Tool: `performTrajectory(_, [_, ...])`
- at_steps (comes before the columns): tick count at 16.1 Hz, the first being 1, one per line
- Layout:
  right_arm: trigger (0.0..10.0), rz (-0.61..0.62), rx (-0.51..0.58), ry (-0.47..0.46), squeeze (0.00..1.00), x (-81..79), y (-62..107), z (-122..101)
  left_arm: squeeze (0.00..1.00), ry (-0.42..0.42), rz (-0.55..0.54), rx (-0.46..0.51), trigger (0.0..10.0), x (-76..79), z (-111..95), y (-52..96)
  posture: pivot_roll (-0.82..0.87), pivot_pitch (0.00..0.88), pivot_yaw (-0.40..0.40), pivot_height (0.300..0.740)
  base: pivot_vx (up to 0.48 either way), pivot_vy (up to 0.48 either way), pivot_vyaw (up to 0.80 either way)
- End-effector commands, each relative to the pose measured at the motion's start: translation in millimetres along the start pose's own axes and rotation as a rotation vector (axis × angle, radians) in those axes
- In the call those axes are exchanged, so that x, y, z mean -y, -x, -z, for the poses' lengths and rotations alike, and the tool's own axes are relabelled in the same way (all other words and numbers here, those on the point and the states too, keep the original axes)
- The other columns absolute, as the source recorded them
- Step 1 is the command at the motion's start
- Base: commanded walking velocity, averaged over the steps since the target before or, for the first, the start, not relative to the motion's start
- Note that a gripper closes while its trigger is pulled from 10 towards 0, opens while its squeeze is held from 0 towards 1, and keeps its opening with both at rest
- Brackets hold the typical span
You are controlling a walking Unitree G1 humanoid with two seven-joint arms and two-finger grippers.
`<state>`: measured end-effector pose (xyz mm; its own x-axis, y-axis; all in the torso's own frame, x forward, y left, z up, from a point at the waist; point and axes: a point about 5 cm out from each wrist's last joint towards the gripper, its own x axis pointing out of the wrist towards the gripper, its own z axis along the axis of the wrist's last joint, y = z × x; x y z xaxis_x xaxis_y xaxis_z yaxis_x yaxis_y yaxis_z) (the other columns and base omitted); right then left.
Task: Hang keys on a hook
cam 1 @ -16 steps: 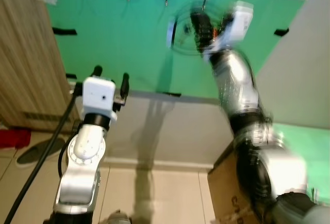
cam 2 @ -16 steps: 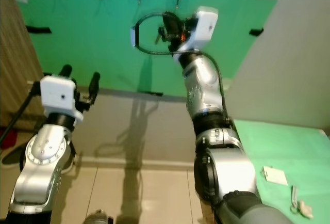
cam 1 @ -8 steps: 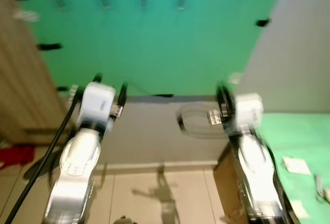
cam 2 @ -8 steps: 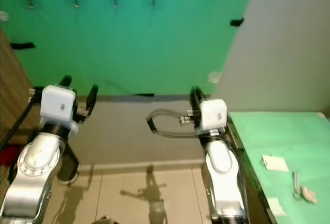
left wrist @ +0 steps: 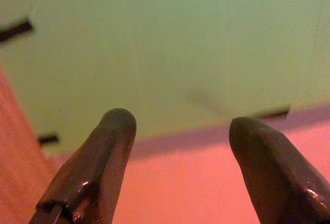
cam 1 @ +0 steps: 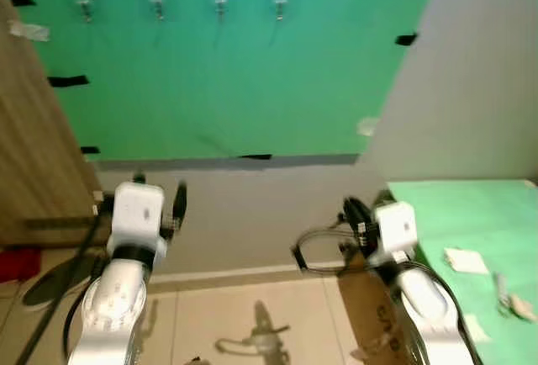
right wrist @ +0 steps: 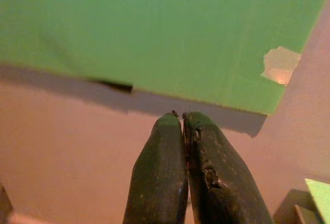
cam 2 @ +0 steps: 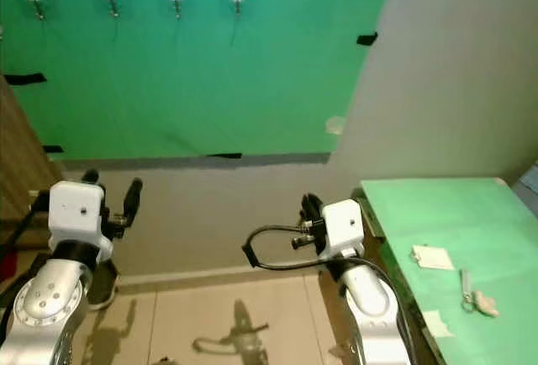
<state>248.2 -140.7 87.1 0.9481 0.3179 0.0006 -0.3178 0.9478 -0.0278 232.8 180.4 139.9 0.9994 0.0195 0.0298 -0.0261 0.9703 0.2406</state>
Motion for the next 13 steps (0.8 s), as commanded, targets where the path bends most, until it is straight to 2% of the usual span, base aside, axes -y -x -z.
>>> performTrajectory(1, [0.0, -0.004, 0.038, -0.021, 0.0, -0.2, -5.8, -13, 0.0, -0.02, -0.022, 0.026, 10.0, -2.8, -7, -3.3, 0.14, 0.0, -0.054, 0.74, 0.469, 0.0, 0.0])
performTrajectory(4, [0.0, -0.015, 0.035, -0.072, 0.0, -3.5, -11.7, -17, 0.0, -0.026, -0.069, 0.029, 10.0, -7.3, -10, -7.4, 0.15, 0.0, -0.058, 0.74, 0.469, 0.0, 0.0])
performTrajectory(6, [0.0, -0.028, 0.046, -0.074, 0.0, -4.9, -18.0, -21, 0.0, -0.028, -0.089, 0.033, 10.0, -7.8, -11, -9.2, 0.15, 0.0, -0.058, 0.74, 0.469, 0.0, 0.0])
performTrajectory(8, [0.0, -0.067, 0.078, -0.083, 0.0, -10.7, -29.0, -34, 0.0, -0.045, -0.079, 0.081, 10.0, -5.0, -22, -12.3, 0.16, 0.0, -0.064, 0.74, 0.469, 0.0, 0.0])
performTrajectory(11, [0.0, -0.085, 0.096, -0.091, 0.0, -11.7, -34.8, -43, 0.0, -0.08, -0.048, 0.113, 10.0, -1.7, -26, -12.5, 0.16, 0.0, -0.07, 0.74, 0.471, 0.0, 0.0])
performTrajectory(13, [0.0, -0.11, 0.099, -0.108, 0.0, -13.5, -40.0, -50, 0.0, -0.082, -0.064, 0.122, 10.0, -3.0, -30, -13.6, 0.17, 0.0, -0.073, 0.74, 0.472, 0.0, 0.0])
